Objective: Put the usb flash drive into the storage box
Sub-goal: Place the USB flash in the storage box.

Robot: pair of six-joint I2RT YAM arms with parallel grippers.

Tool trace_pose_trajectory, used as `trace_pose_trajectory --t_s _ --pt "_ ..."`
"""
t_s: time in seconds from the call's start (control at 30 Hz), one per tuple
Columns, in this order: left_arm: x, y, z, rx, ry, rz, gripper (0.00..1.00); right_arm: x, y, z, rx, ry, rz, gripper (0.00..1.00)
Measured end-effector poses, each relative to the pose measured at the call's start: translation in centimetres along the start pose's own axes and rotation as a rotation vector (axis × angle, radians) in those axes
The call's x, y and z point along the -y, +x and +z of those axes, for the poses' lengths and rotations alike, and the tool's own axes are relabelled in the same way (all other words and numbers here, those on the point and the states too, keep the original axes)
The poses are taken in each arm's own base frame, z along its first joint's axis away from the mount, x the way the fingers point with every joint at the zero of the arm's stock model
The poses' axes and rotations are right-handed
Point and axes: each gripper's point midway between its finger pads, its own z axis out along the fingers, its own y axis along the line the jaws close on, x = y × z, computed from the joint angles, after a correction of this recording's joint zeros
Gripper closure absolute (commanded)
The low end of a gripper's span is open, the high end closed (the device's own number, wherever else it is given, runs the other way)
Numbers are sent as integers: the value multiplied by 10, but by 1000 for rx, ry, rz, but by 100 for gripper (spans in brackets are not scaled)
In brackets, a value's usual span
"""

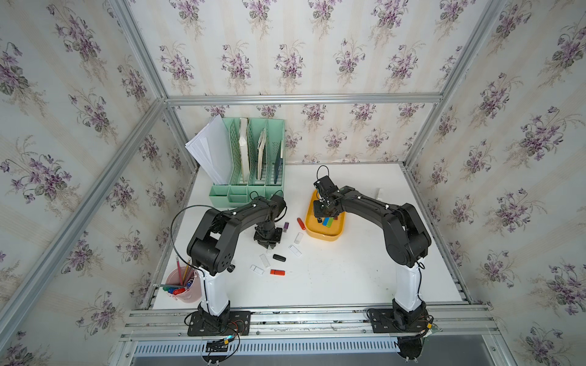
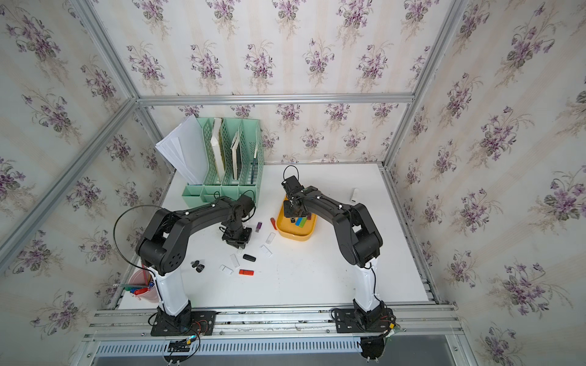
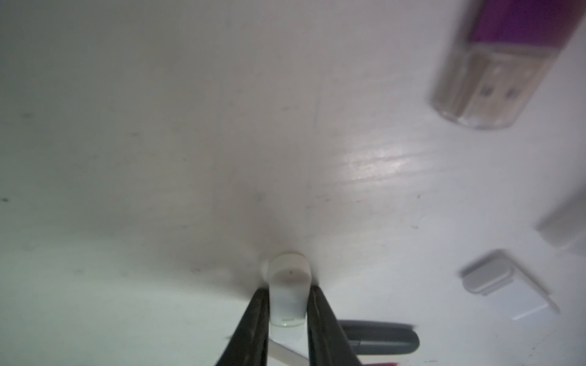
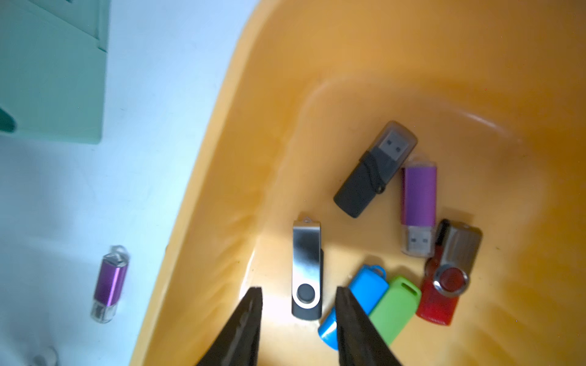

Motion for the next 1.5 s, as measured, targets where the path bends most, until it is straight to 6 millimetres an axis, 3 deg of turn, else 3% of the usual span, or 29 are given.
trace_pose_trajectory --t_s 0.2,0.27,0.43,0.57,0.73,1.07,1.3,1.5 --pt "5 -18 -28 83 9 15 74 14 -14 -42 83 17 36 55" --pt "8 -23 -41 109 17 24 74 30 -16 -53 101 34 64 55" --pt "24 -40 -79 188 33 56 74 93 -6 -67 99 123 171 56" --pt "36 -49 -101 224 47 76 75 121 8 -72 84 156 219 56" --pt "45 -57 -119 247 45 93 75 130 11 -78 91 163 232 56" --pt "98 -82 -168 336 90 186 75 150 32 -61 29 194 249 56" --pt "131 -96 -170 349 128 234 75 164 49 -50 -11 204 280 57" --pt "160 -98 -149 304 176 271 75 170 51 -54 -4 203 297 57"
